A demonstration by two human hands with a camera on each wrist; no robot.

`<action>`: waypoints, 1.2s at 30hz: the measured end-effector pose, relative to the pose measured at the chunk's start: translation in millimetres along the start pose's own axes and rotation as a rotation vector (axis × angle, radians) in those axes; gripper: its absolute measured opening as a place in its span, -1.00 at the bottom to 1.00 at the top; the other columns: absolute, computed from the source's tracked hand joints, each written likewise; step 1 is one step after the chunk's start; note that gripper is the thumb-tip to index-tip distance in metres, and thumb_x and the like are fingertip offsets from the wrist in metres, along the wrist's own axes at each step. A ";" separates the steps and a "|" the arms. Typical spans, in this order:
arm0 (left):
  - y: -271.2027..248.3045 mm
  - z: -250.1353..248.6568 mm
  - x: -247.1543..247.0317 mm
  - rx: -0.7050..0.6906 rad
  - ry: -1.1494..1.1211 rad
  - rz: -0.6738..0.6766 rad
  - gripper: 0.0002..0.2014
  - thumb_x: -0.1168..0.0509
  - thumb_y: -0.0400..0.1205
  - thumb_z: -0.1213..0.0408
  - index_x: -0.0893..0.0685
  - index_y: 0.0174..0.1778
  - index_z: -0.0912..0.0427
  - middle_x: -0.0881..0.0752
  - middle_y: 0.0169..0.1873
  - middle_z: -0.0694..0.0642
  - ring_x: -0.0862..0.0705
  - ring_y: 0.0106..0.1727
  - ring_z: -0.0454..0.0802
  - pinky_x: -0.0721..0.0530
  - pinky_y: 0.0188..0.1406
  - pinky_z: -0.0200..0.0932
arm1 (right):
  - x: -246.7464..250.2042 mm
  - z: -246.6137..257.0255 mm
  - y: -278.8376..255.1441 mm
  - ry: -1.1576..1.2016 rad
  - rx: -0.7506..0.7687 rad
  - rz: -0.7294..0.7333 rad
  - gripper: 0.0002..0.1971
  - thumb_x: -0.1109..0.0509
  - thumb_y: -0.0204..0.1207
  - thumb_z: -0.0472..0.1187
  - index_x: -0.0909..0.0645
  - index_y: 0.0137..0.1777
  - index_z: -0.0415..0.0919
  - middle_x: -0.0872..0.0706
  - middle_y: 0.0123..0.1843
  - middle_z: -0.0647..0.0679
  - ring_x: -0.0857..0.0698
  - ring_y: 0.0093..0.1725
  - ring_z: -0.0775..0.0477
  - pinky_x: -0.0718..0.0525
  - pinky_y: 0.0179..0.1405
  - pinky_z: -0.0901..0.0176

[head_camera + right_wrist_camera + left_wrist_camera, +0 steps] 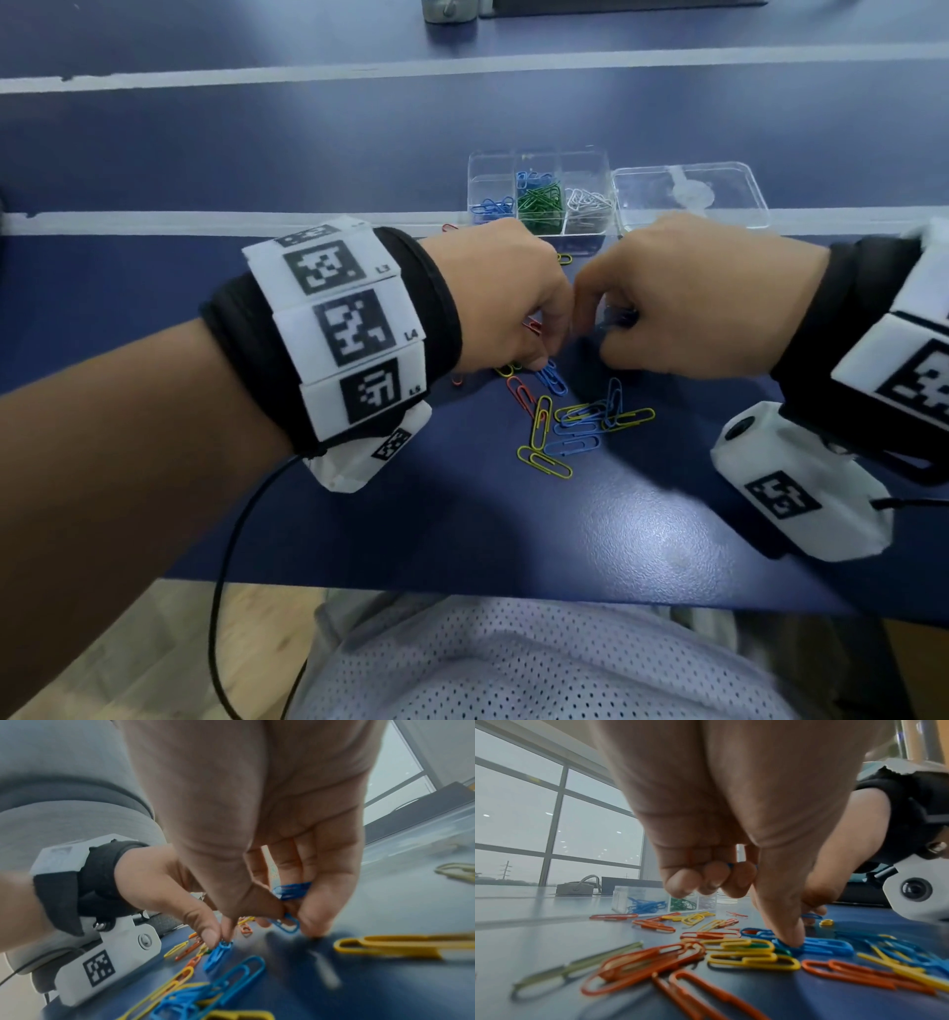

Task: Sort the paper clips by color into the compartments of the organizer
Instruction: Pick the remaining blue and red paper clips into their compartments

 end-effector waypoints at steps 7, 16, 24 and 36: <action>-8.6 2.9 9.2 0.029 -0.065 -0.086 -0.94 -0.27 0.49 0.20 -0.58 -0.30 -0.02 -0.56 -0.45 -0.08 -0.52 -0.36 -0.09 -0.49 -0.27 -0.35 | 5.2 -4.4 -12.5 0.073 0.034 0.024 -0.79 -0.32 0.37 -0.19 -0.75 -0.17 0.10 -0.61 -0.60 0.30 -0.55 -0.44 0.40 -0.39 -0.38 0.70; -9.3 6.7 7.9 0.081 -0.119 -0.114 -0.72 -0.13 0.54 0.28 -0.63 0.09 -0.06 -0.59 -0.35 -0.07 -0.45 -0.44 -0.18 -0.56 -0.13 -0.19 | -10.6 11.1 -22.8 -0.003 0.181 0.165 -0.74 -0.34 0.33 0.12 -0.73 -0.03 0.17 -0.73 -0.14 0.19 -0.57 -0.23 0.17 -0.51 -0.10 0.31; 6.7 -12.5 -2.4 -0.016 0.094 -0.001 -0.73 -0.32 0.53 -0.03 -0.68 0.05 0.02 -0.56 -0.19 -0.02 -0.55 -0.01 0.01 -0.43 -0.05 -0.21 | -16.0 8.8 -19.5 -0.076 0.189 0.157 -0.87 -0.45 0.37 0.07 -0.74 -0.17 0.09 -0.72 -0.26 0.13 -0.53 -0.29 0.17 -0.52 -0.16 0.30; 2.7 -3.0 5.8 0.041 -0.006 -0.068 -0.92 -0.22 0.51 0.27 -0.54 -0.28 0.02 -0.64 -0.26 0.02 -0.50 -0.21 0.03 -0.58 -0.09 -0.10 | 40.4 -15.9 9.0 0.081 0.015 0.002 -0.85 -0.41 0.43 -0.15 -0.71 -0.08 0.13 -0.74 -0.40 0.13 -0.68 -0.36 0.32 -0.54 -0.27 0.40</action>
Point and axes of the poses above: each hand's wrist, its own y-axis towards the middle knuckle, its own x-axis out of the back of the hand, z = x × y, the point moved 10 cm from there along y, towards the middle knuckle
